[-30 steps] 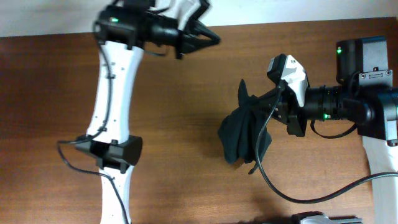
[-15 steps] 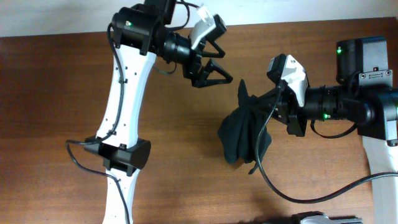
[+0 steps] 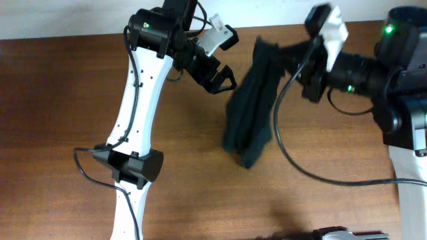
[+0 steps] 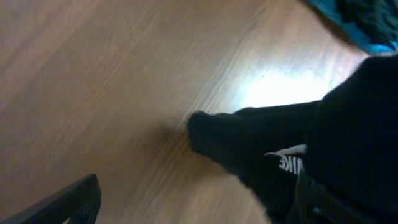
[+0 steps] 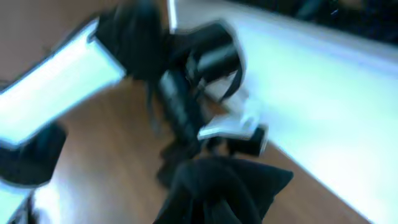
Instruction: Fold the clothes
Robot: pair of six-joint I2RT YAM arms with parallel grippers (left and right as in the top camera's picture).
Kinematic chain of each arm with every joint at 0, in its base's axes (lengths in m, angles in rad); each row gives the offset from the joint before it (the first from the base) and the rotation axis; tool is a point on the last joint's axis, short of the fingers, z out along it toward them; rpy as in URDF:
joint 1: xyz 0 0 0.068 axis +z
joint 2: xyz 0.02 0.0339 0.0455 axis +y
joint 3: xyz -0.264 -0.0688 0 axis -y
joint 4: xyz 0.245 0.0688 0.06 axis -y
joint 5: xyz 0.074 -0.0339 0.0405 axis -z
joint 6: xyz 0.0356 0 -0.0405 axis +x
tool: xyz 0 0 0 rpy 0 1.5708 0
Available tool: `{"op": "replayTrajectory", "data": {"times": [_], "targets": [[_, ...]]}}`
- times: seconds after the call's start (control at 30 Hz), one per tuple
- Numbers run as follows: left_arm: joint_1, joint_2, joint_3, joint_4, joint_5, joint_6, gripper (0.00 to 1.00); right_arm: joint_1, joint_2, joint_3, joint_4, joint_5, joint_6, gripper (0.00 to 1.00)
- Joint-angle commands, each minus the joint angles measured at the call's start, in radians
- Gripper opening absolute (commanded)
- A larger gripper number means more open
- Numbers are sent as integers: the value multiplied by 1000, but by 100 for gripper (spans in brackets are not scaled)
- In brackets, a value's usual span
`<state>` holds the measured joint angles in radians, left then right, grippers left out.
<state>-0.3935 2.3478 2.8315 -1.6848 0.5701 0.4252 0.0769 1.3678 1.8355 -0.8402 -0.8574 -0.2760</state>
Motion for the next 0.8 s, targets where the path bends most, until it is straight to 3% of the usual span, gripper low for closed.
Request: {"op": "replayTrajectory", "data": {"times": [0.0, 0.2, 0.43, 0.63, 0.77], "targets": [[1, 12, -26, -3, -45, -109, 99, 6, -4, 16, 72, 92, 209, 4], [10, 12, -32, -3, -101, -176, 99, 6, -3, 16, 74, 247, 204, 4], [8, 12, -32, -3, -56, -238, 99, 6, 2, 16, 74, 354, 152, 4], [9, 12, -34, -3, 205, -245, 99, 6, 14, 16, 74, 384, 150, 4], [-11, 12, -39, -3, 212, -243, 99, 6, 25, 16, 74, 392, 150, 4]]}}
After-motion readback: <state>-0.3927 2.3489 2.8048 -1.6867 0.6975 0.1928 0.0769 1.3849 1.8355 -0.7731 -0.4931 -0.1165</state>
